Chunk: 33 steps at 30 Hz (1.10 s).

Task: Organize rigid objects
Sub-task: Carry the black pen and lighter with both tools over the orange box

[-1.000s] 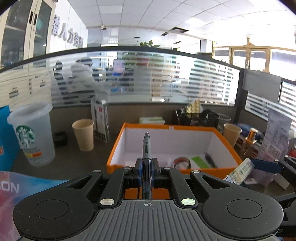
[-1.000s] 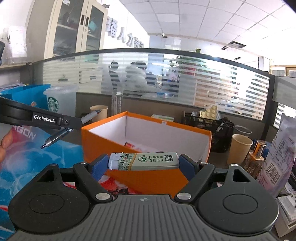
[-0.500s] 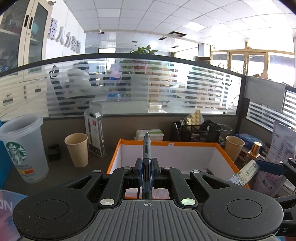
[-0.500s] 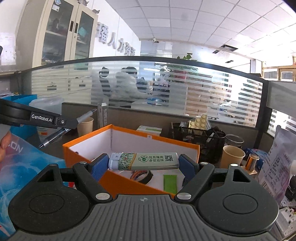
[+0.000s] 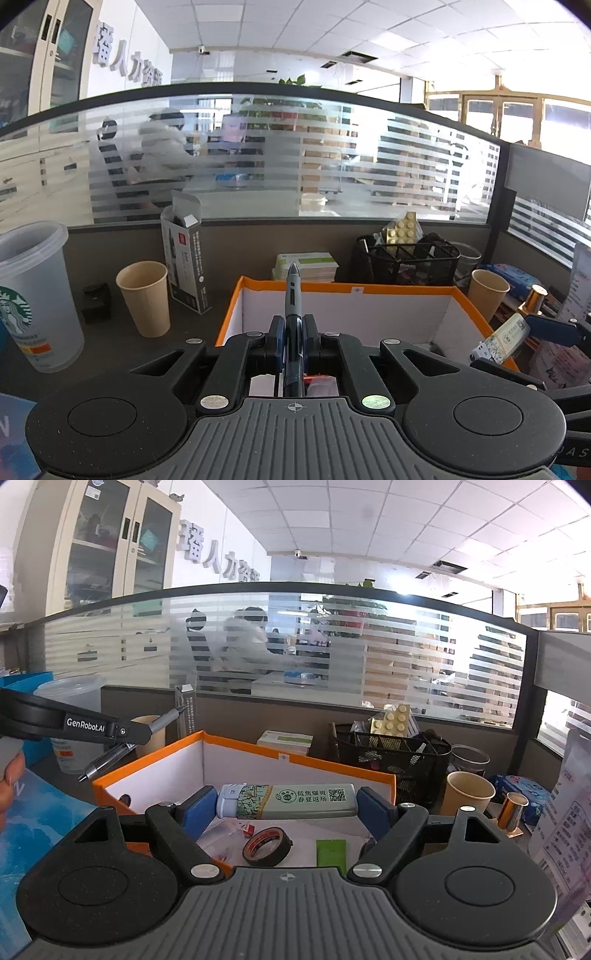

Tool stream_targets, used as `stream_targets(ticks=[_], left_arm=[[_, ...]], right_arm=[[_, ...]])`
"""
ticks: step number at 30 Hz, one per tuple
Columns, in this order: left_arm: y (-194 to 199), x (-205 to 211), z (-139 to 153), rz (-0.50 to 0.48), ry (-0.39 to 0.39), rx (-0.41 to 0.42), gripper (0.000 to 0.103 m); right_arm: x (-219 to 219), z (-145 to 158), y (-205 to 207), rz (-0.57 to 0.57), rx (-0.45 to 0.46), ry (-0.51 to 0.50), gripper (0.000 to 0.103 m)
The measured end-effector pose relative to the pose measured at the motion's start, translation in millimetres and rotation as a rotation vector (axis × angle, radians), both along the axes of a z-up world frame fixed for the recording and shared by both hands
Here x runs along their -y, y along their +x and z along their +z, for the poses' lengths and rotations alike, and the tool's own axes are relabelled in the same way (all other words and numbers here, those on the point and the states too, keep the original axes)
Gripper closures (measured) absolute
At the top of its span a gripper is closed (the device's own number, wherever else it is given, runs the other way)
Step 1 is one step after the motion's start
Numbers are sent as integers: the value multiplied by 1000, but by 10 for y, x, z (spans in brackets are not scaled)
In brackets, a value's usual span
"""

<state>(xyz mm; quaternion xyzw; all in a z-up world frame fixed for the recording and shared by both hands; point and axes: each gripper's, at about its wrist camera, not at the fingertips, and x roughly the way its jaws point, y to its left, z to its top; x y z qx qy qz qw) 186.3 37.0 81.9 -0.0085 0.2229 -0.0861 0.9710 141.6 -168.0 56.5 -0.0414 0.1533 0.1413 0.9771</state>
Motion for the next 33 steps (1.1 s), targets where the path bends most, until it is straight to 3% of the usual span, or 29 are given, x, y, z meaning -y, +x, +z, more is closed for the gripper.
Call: stream_targets(ticks=[33], left_arm=[[547,31,-511,-21,4,-131,96]], right_arm=[[-120,-365,768,-23,-128,-7,23]])
